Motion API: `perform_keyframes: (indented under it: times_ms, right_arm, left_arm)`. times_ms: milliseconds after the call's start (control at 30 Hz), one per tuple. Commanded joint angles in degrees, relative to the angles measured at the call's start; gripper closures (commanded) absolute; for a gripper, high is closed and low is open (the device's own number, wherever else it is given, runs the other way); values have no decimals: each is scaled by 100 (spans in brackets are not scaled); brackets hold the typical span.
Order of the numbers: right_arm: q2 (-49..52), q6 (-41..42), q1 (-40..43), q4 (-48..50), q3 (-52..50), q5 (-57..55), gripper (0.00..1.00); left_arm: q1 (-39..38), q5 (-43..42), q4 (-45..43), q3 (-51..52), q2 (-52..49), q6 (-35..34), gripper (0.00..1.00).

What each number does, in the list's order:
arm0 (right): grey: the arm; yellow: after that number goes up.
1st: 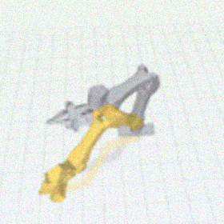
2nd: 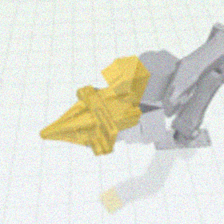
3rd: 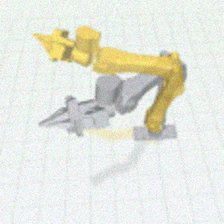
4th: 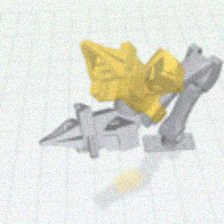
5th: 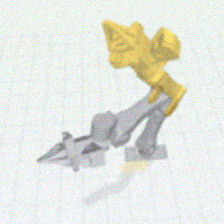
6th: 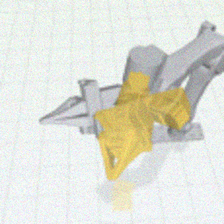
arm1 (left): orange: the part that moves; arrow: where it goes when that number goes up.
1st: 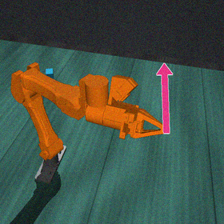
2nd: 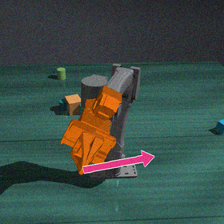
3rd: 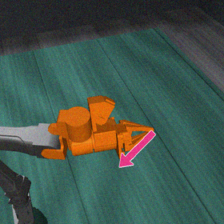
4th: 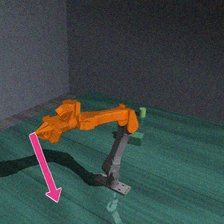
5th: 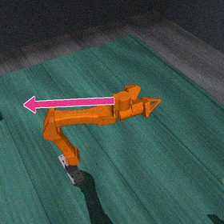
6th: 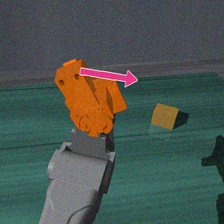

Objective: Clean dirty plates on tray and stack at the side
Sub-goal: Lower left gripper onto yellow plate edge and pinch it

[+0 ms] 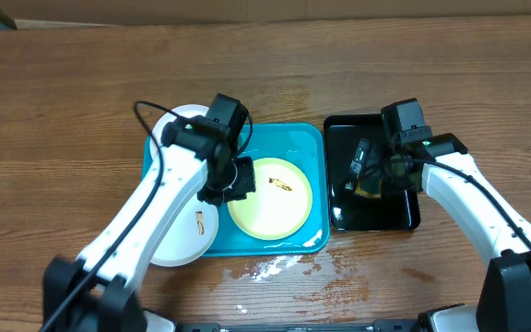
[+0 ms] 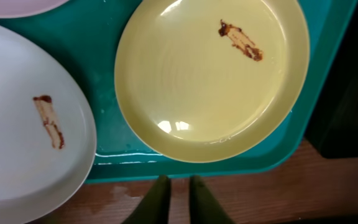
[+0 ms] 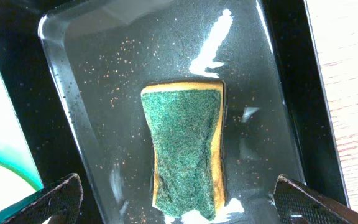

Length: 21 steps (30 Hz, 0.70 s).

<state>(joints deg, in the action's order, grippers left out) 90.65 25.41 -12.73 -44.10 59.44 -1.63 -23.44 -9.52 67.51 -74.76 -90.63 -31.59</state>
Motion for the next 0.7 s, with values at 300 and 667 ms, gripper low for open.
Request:
perform_keyframes:
  times_ms: [300, 667]
  right_arm:
    - [-9, -15, 28, 26, -24, 153, 0]
    - [-9, -15, 28, -15, -24, 153, 0]
  left_arm:
    - [-413, -186, 201, 538, 374, -935, 77]
    - [-1187, 1484, -603, 1646, 374, -2667, 62]
